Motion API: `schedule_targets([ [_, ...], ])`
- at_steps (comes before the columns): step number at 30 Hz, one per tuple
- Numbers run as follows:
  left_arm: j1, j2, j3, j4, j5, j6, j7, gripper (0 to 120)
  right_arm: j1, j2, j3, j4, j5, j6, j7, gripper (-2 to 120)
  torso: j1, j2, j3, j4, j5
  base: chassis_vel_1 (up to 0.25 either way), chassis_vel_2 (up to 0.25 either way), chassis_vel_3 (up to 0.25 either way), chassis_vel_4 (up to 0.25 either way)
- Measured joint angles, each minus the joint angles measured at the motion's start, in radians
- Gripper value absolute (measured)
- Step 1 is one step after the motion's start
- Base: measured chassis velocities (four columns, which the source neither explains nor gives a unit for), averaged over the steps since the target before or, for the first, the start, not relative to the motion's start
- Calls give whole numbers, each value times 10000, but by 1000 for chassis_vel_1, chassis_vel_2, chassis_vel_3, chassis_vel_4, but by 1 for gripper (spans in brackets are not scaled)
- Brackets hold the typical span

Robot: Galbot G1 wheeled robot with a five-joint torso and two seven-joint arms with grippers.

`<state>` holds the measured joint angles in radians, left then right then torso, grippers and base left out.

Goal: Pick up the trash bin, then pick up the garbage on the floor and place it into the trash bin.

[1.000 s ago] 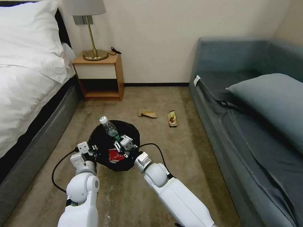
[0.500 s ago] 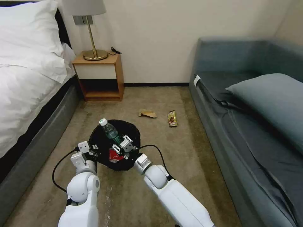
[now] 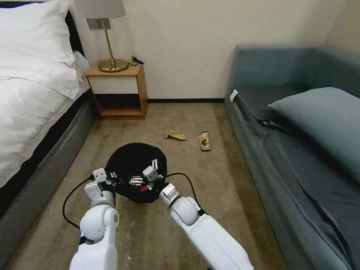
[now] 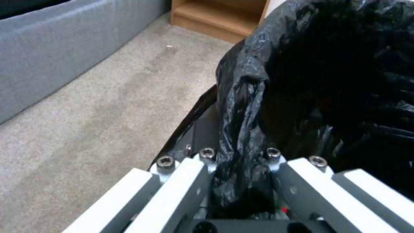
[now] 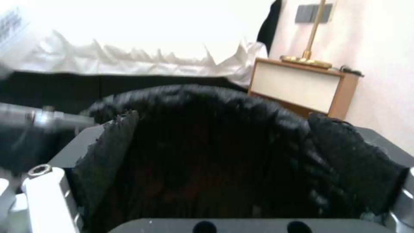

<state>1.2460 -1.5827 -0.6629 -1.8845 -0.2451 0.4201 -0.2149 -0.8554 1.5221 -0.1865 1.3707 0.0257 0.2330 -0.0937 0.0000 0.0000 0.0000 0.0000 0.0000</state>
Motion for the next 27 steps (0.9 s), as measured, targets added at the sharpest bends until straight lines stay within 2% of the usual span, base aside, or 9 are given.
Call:
schedule_targets([
  [6, 20, 40, -32, -49, -12, 0, 14, 3, -46, 47, 217, 365, 215, -124, 394, 100, 0, 0, 0, 0, 0, 0, 0, 0, 0],
  [8, 87, 97, -217, -35, -235, -28, 107, 3, -144, 22, 524, 874, 530, -480, 932, 100, 0, 0, 0, 1, 1, 0, 0, 0, 0],
  [10, 160, 147, -273, -33, -365, -108, 180, 3, -228, -51, 685, 1178, 590, -604, 1137, 100, 0, 0, 0, 1, 0, 0, 0, 0, 0],
  [15, 328, 295, -326, -198, -479, -255, 432, 3, -760, -249, 1394, 2455, 834, -1571, 2395, 100, 0, 1, 0, 0, 2, 0, 0, 0, 0],
  [18, 333, 428, -323, -274, -511, -310, 548, 3, -1156, -358, 2097, 2983, 841, -1795, 2530, 100, 0, 0, 0, 0, 1, 0, 0, 0, 0],
  [27, 296, 778, -470, -505, -1016, -328, 670, 3, -2424, -854, 3929, 3990, 867, -1659, 2970, 100, 0, 0, 0, 0, 2, 0, 0, 0, 0],
])
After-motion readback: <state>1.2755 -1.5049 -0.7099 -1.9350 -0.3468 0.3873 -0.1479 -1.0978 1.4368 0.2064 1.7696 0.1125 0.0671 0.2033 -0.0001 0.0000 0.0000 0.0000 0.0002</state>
